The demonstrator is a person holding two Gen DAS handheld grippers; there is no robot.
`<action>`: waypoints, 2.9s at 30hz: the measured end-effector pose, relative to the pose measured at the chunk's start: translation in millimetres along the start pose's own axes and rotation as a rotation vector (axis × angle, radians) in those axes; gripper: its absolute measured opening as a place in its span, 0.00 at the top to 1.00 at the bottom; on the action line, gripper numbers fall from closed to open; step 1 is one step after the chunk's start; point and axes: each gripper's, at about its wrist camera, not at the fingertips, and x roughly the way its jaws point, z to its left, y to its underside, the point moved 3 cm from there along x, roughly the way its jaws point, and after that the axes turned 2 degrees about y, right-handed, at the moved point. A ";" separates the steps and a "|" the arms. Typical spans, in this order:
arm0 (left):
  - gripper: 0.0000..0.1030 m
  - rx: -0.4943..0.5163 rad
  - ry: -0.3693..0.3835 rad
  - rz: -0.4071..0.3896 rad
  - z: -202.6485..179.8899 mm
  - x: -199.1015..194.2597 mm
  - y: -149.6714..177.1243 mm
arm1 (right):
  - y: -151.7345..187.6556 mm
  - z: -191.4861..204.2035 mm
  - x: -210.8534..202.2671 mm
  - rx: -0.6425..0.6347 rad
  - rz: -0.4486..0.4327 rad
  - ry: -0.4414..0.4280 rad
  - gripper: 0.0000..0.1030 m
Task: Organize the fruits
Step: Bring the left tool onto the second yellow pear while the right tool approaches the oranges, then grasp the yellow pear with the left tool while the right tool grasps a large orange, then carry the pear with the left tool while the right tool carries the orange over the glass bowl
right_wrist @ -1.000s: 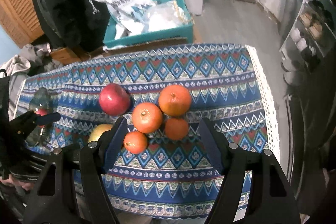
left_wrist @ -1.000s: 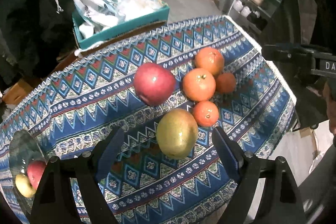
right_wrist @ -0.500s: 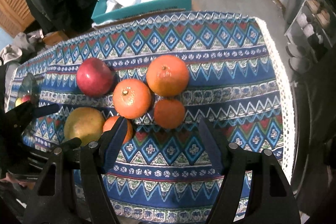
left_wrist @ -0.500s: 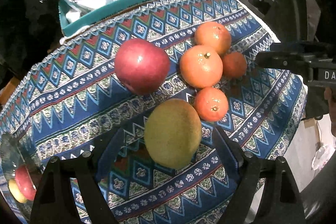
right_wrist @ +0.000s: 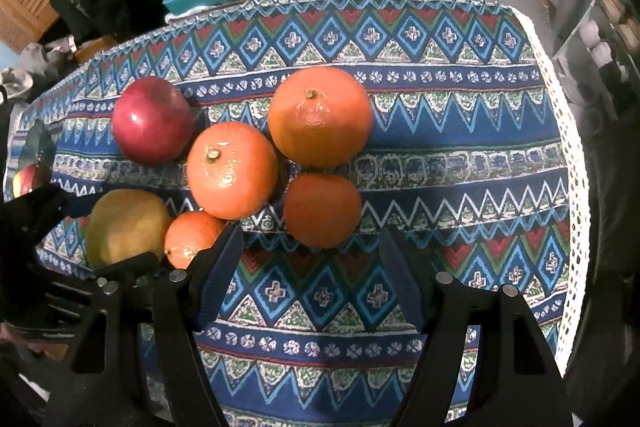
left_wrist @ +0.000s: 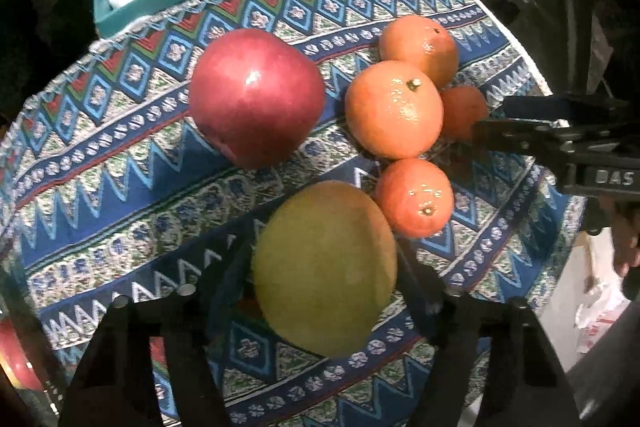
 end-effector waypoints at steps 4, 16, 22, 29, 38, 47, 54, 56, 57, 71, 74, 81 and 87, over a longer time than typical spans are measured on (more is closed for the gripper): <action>0.34 0.027 -0.014 -0.019 -3.3 -0.6 0.0 | 1.3 -0.3 9.9 -0.001 0.008 0.005 0.30; 0.34 0.001 -0.034 -0.016 5.5 -5.6 4.4 | -6.6 2.9 31.5 -0.018 0.010 0.002 0.41; 0.34 -0.003 -0.031 -0.030 9.6 -15.3 6.0 | -9.7 5.3 38.9 -0.037 0.010 0.024 0.52; 0.34 0.000 -0.031 -0.044 7.4 -25.5 7.8 | -8.3 10.8 41.1 -0.060 -0.001 0.058 0.56; 0.34 -0.009 -0.040 -0.069 10.6 -49.4 15.4 | -2.9 8.5 10.5 -0.033 -0.044 0.048 0.56; 0.34 -0.033 -0.035 -0.112 16.1 -77.7 21.9 | -5.8 27.3 -30.8 -0.048 -0.107 0.026 0.56; 0.34 -0.021 -0.050 -0.162 17.4 -107.9 29.5 | -8.3 55.2 -65.7 -0.088 -0.171 -0.019 0.56; 0.34 -0.024 -0.055 -0.172 19.9 -116.6 32.9 | -9.5 65.2 -74.3 -0.107 -0.189 -0.030 0.56; 0.34 -0.027 -0.056 -0.176 21.2 -118.9 33.9 | -9.7 71.3 -78.4 -0.115 -0.197 -0.037 0.56; 0.34 -0.116 -0.060 -0.238 57.1 -160.3 52.8 | -20.1 137.4 -122.5 -0.204 -0.277 -0.147 0.56; 0.34 -0.129 -0.065 -0.253 65.0 -167.9 56.7 | -21.5 150.5 -126.7 -0.225 -0.286 -0.159 0.56; 0.34 -0.186 -0.073 -0.282 86.6 -184.2 66.5 | -28.3 180.6 -130.0 -0.268 -0.294 -0.183 0.56; 0.34 -0.217 -0.104 -0.304 106.5 -196.7 78.2 | -34.6 206.0 -129.8 -0.296 -0.295 -0.212 0.56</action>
